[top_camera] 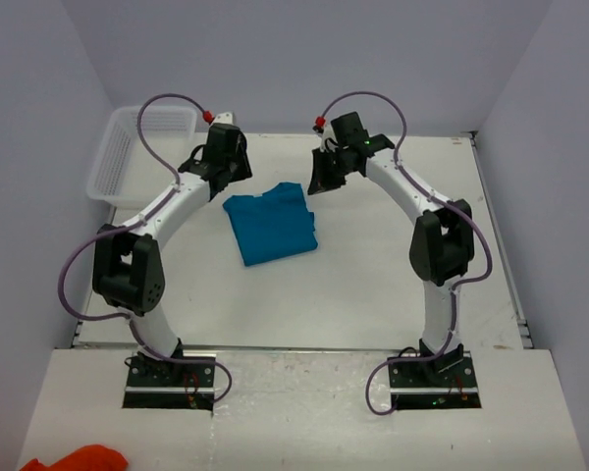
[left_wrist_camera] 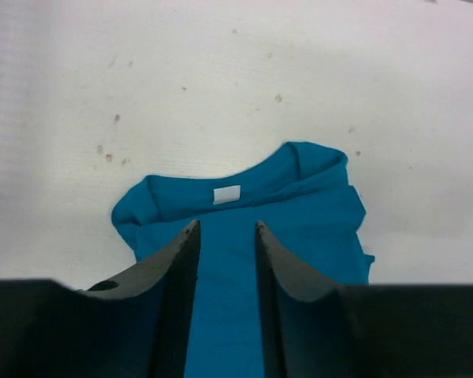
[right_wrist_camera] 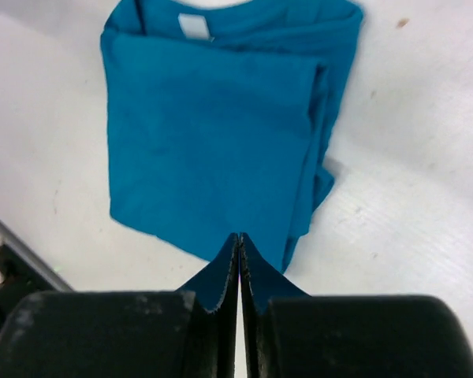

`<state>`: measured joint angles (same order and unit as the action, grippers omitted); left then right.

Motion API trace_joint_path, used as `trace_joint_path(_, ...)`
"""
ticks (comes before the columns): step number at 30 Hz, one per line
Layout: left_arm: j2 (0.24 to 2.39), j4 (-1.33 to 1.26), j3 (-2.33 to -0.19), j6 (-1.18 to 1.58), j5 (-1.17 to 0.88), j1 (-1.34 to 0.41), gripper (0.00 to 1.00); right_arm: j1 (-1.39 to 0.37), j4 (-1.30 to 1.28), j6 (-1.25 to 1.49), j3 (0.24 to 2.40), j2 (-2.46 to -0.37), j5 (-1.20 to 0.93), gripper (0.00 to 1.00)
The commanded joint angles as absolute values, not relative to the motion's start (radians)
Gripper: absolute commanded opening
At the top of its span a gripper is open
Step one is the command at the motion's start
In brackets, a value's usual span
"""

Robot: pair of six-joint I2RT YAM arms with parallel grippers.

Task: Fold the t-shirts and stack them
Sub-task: Put the neatly folded tshirt into the corner of the board with the right arm

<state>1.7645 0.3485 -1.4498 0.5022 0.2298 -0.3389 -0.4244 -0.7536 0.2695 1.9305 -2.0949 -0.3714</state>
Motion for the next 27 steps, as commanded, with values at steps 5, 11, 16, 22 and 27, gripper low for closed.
trace_joint_path(5,1.864,0.344,-1.503,0.476,-0.106,-0.330,0.00,-0.483,-0.672,0.342,1.819,-2.115,-0.528,0.00)
trace_joint_path(11,1.986,0.233,-1.500,0.485,-0.331,-0.324,0.00,-0.508,-0.635,0.383,1.798,-2.161,-0.569,0.00)
trace_joint_path(16,2.101,0.160,-1.508,0.514,-0.463,-0.310,0.00,-0.511,-0.647,0.400,1.812,-2.198,-0.561,0.00)
trace_joint_path(22,2.146,0.123,-1.482,0.525,-0.459,-0.301,0.00,-0.529,-0.658,0.422,1.784,-2.227,-0.535,0.00)
trace_joint_path(27,2.148,0.114,-1.457,0.522,-0.460,-0.301,0.00,-0.560,-0.615,0.440,1.703,-2.227,-0.500,0.00)
